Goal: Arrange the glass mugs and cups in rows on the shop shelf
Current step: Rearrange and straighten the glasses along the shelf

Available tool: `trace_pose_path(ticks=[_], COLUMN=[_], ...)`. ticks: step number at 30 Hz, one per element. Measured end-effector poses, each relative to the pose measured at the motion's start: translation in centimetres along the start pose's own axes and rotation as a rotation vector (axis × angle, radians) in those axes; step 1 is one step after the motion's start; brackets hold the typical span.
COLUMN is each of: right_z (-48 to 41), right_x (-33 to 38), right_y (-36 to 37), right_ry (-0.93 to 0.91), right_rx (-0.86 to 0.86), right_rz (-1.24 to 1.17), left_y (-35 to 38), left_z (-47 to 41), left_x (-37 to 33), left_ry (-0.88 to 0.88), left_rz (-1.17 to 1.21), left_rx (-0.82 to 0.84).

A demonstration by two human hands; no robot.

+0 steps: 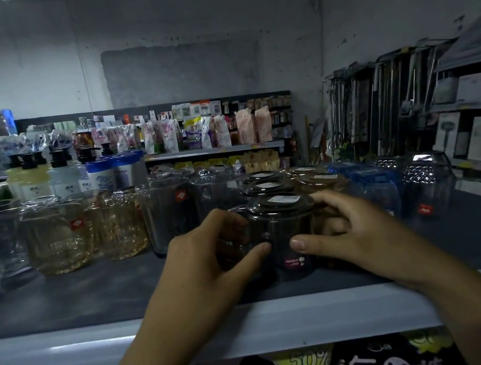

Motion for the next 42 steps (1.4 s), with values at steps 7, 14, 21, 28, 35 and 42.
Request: trace_pose_path(ticks=[7, 14, 21, 28, 35, 42], right_z=[0.1, -0.1, -1.8, -8.4, -10.5, -11.1], right_x=[-0.1, -0.6, 4.0, 6.8, 6.3, 5.8], right_y=[-0.1, -0.4, -2.7, -0.3, 0.3, 0.1], right_ry=[-0.007, -0.033, -0.190, -0.236, -0.258, -0.252], right_rx=[-0.014, -0.040, -0.168, 0.008, 0.085, 0.066], right_rz=[0.035, -0.009, 0.127, 0.396, 0.398, 0.337], left_y=[0.1, -0.7, -5.6, -2.4, -1.7, -3.2], left_z=[0.0, -0.1, -5.8, -10.5, -10.8, -10.8], left_x=[0.5, -0.1, -0.9, -0.4, -1.0, -1.7], left_ry=[-0.011, 0.007, 0.142, 0.173, 0.187, 0.117], left_rz=[-0.015, 0.010, -0.418, -0.550, -0.567, -0.510], left_rx=[-0.009, -0.039, -0.019, 0.395, 0.391, 0.230])
Point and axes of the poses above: each hand's wrist, its own z-axis away from the middle knuckle, its own y-axis out of the palm, x = y × z, the point moved 8 cm from there along -z, towards the middle knuckle, and after that the axes turned 2 degrees about -y, right-handed, at the moved point
